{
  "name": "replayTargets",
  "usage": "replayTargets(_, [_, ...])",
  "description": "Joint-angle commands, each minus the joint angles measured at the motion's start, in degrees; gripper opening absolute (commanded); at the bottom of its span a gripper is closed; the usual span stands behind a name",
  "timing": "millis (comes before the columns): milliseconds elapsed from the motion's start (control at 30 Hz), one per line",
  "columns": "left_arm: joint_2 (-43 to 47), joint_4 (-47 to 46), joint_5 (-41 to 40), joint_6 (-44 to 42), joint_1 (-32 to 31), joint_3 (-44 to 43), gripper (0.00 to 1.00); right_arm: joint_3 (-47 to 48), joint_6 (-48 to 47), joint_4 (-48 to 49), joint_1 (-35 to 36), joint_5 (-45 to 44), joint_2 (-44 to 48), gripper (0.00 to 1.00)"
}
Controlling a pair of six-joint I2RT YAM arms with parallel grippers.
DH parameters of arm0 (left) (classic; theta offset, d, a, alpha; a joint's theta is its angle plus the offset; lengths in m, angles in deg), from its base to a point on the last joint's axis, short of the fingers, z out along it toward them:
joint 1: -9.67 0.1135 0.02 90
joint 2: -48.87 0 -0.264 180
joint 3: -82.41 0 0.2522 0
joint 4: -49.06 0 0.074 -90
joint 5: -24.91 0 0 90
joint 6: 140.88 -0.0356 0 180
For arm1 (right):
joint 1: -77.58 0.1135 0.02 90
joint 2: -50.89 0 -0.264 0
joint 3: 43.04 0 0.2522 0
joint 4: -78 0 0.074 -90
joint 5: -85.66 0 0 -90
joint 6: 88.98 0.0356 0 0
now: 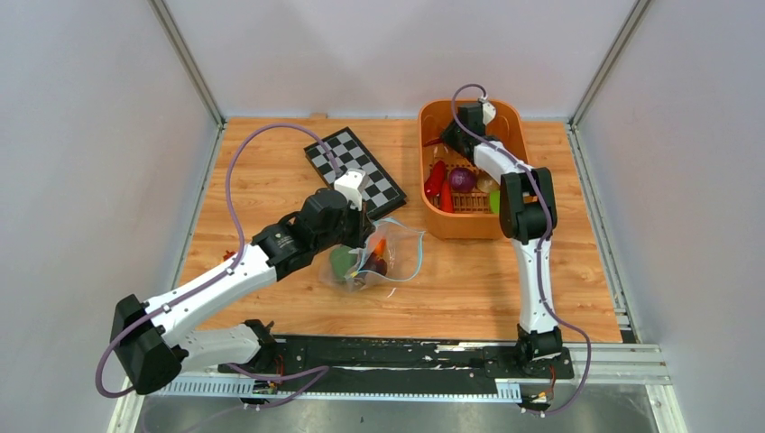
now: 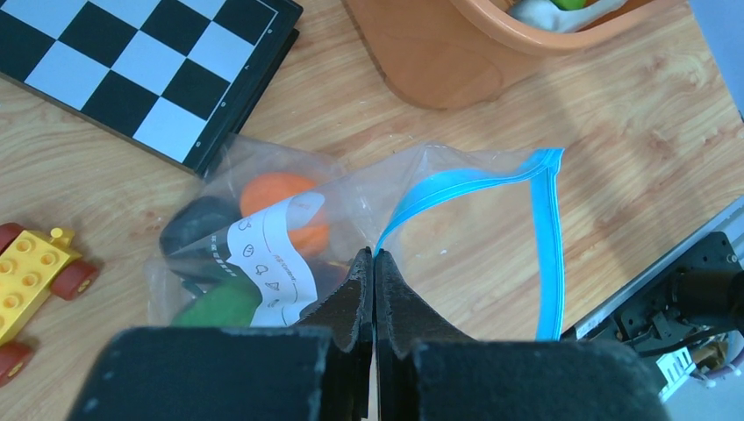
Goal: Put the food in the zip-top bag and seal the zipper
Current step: Pick up the fake vegetable from the bin.
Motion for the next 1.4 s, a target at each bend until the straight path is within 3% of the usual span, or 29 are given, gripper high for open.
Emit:
replayTargets(0, [-0.02,-1.07,0.68,-1.04,0.45,-1.72,0.00,4.73,-4.79,-9.18,0.84,-4.34,-4.41,0.36])
replayTargets(333, [-1.09,-1.57,1.97,-1.03,0.45,-2.03,0.00,13.31,-16.86,-18.16,4.08,-7.69,-7.62,0.40])
replayTargets(433, [-1.08,-1.39,2.43,-0.95,0.45,-2.15,0.00,14.48,-18.48,-19.87,4.05,-7.19,-8.10,0.31])
replayTargets(567, [-0.16,-1.49,2.21,-0.55,0.45,-1.40,0.00,15.34,-19.52,-21.64,4.13,-7.61,-8.42,0.33])
replayTargets(833, [0.92,-1.38,2.82,-0.04,0.45,-1.11,0.00,16.20,-23.24,-24.64,4.14,-9.87,-8.42,0.27])
replayTargets(933, [1.36,-1.48,2.82,0.17,0.50,-0.78,0.00,14.65,-22.88,-23.08,3.92,-8.72,-7.66,0.37])
replayTargets(1100, [1.49,-1.45,2.82,0.45,0.45,-0.84,0.00,15.58,-20.38,-23.57,3.96,-5.97,-8.76,0.39])
replayTargets(1367, [1.73,-0.72,3.17,0.35,0.45,-1.12,0.00,11.15,-20.11,-21.67,3.44,-5.94,-5.71,0.11])
